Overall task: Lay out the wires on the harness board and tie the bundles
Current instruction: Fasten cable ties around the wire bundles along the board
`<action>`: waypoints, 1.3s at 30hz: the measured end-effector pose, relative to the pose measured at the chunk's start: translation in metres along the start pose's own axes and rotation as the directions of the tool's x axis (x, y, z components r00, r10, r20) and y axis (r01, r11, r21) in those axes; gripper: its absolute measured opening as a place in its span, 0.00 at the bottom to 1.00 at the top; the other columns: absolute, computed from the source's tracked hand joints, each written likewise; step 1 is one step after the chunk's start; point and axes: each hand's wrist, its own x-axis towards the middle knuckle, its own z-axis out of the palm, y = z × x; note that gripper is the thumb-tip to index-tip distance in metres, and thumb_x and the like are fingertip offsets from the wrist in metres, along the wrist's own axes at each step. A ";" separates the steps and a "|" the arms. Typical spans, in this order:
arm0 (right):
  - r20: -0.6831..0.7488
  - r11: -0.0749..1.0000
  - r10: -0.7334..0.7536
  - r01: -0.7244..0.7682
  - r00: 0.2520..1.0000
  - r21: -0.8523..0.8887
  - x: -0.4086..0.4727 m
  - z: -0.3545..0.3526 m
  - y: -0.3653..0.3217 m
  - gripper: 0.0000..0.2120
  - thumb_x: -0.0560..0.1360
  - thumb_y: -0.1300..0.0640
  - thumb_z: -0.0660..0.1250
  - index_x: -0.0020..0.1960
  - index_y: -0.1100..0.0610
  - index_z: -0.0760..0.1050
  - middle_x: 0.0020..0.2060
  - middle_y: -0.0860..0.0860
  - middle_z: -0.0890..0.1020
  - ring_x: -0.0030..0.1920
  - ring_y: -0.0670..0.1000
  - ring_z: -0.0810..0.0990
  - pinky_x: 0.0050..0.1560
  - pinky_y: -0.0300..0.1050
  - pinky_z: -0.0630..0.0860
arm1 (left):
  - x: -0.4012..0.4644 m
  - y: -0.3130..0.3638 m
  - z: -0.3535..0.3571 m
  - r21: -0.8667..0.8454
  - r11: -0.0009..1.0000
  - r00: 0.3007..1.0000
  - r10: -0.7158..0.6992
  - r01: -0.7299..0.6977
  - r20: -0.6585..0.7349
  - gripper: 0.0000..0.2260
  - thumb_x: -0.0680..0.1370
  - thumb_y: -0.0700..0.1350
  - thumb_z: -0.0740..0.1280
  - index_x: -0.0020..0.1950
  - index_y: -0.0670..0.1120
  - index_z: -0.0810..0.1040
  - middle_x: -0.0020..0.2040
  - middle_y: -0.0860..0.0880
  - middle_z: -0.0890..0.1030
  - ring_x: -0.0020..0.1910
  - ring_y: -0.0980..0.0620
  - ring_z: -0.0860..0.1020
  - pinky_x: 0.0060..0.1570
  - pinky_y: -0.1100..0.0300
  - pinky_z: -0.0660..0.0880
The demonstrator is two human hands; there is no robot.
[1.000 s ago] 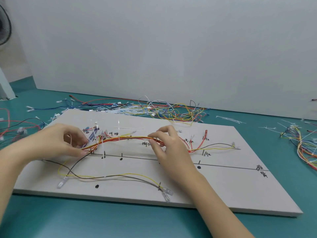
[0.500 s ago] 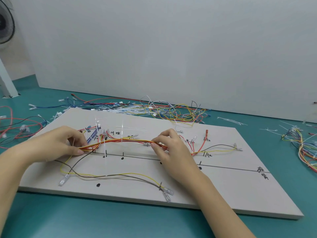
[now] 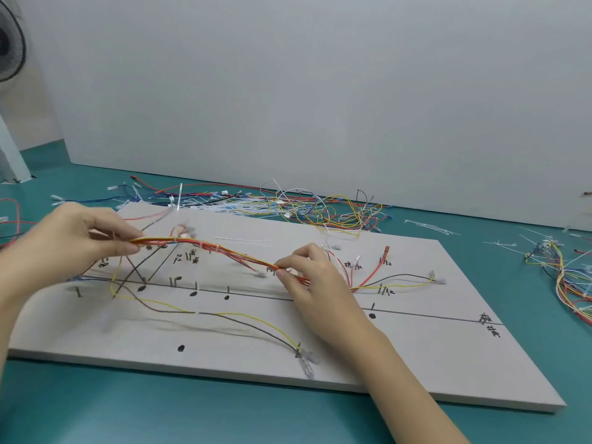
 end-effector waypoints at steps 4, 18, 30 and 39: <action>0.017 1.000 -0.014 0.014 1.000 -0.018 0.000 0.002 -0.003 0.11 0.79 0.52 0.63 0.60 0.46 0.78 0.50 0.43 0.72 0.49 0.43 0.73 0.51 0.49 0.74 | 0.000 0.014 0.010 -0.067 0.998 0.986 -0.012 0.001 -0.165 0.15 0.69 0.40 0.77 0.44 0.61 0.84 0.40 0.56 0.81 0.36 0.57 0.77 0.42 0.60 0.74; -0.113 1.000 -0.023 0.025 0.993 0.015 0.002 -0.014 0.002 0.13 0.76 0.63 0.67 0.55 0.50 0.83 0.47 0.46 0.74 0.42 0.42 0.74 0.44 0.37 0.70 | -0.003 0.036 0.035 0.290 0.876 0.911 -0.411 0.385 0.031 0.04 0.70 0.48 0.76 0.41 0.55 0.82 0.34 0.51 0.79 0.39 0.49 0.77 0.43 0.55 0.73; -0.281 0.937 -0.286 0.205 0.916 -0.283 0.001 -0.017 -0.010 0.19 0.66 0.77 0.69 0.45 0.55 0.85 0.43 0.56 0.77 0.44 0.58 0.76 0.38 0.54 0.73 | -0.006 0.043 0.056 0.274 0.947 0.895 -0.031 0.169 -0.444 0.04 0.78 0.46 0.65 0.49 0.54 0.78 0.35 0.53 0.80 0.41 0.42 0.75 0.37 0.51 0.71; -0.091 0.859 -0.356 0.287 0.930 -0.424 -0.010 0.001 -0.038 0.23 0.61 0.72 0.65 0.49 0.53 0.84 0.46 0.56 0.79 0.42 0.58 0.78 0.37 0.48 0.70 | -0.002 0.039 0.054 0.029 0.984 0.812 -0.130 0.178 -0.568 0.11 0.75 0.49 0.58 0.54 0.55 0.75 0.42 0.54 0.78 0.42 0.43 0.76 0.46 0.48 0.73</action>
